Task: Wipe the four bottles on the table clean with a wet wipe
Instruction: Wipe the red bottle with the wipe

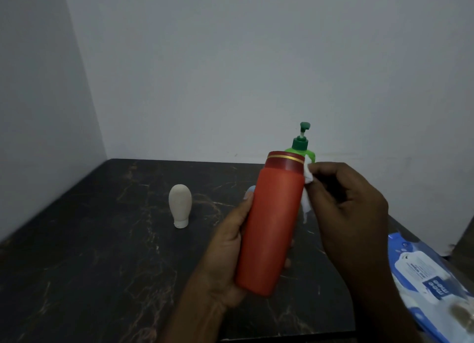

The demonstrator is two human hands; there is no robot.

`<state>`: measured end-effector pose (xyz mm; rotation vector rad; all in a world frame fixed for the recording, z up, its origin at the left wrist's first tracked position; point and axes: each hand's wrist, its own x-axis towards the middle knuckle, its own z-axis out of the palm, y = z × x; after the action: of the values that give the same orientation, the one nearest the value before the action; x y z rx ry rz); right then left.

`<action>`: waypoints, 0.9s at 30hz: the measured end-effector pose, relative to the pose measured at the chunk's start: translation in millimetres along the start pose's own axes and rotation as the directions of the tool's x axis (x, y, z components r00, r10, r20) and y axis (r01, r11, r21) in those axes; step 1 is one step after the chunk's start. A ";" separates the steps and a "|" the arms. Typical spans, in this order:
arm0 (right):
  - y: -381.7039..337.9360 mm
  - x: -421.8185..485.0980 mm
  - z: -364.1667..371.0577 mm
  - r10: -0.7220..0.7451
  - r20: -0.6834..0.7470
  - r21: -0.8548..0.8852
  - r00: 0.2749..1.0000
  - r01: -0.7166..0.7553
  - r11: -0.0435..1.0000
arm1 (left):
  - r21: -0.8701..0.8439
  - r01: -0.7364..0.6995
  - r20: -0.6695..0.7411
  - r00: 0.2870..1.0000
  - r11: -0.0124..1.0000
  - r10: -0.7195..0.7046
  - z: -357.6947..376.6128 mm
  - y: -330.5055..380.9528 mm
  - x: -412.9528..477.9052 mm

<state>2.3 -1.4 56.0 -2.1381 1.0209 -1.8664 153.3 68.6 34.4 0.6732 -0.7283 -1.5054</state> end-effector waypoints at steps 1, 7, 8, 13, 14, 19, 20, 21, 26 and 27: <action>-2.6 0.4 1.3 0.014 0.003 0.022 1.000 -0.014 1.000 | 0.060 -0.020 -0.004 1.000 0.998 0.020 -0.8 -1.0 1.6; -5.6 -1.1 2.1 -0.061 -0.012 0.065 0.998 0.062 0.996 | 0.167 -0.064 -0.065 0.995 0.984 0.076 -4.6 -1.7 5.8; -6.5 -1.0 2.5 -0.076 -0.002 0.071 0.997 0.076 0.995 | 0.186 -0.072 -0.079 0.993 0.980 0.088 -4.5 0.3 5.8; -14.4 -2.2 2.2 -0.181 0.136 0.130 0.974 0.164 0.978 | 0.185 -0.144 -0.135 0.976 0.972 0.170 -6.8 2.7 9.1; -17.0 -2.6 2.2 -0.215 0.169 0.136 0.962 0.193 0.972 | 0.183 -0.164 -0.144 0.971 0.969 0.192 -7.1 3.2 9.9; -28.5 -5.3 -0.3 -0.302 0.387 0.122 0.871 0.276 0.953 | 0.041 -0.204 -0.188 0.960 0.978 0.208 -11.3 10.9 11.5; -30.0 -5.9 -1.2 -0.310 0.435 0.123 0.846 0.285 0.951 | -0.003 -0.210 -0.184 0.961 0.978 0.206 -14.1 10.8 12.7; -31.8 -6.5 -2.0 -0.317 0.481 0.131 0.817 0.291 0.948 | -0.043 -0.206 -0.196 0.961 0.978 0.194 -14.6 12.4 11.9; -37.9 -9.4 -5.9 -0.307 0.684 0.208 0.662 0.226 0.952 | -0.114 -0.224 -0.212 0.957 0.968 0.196 -20.2 17.8 10.4; -38.6 -9.4 -6.7 -0.309 0.699 0.220 0.645 0.218 0.951 | -0.114 -0.228 -0.232 0.952 0.967 0.197 -20.8 17.7 10.9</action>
<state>11.5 35.5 69.2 -2.6850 0.4107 -0.8890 179.9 56.2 35.2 0.6219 -0.5048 -1.2477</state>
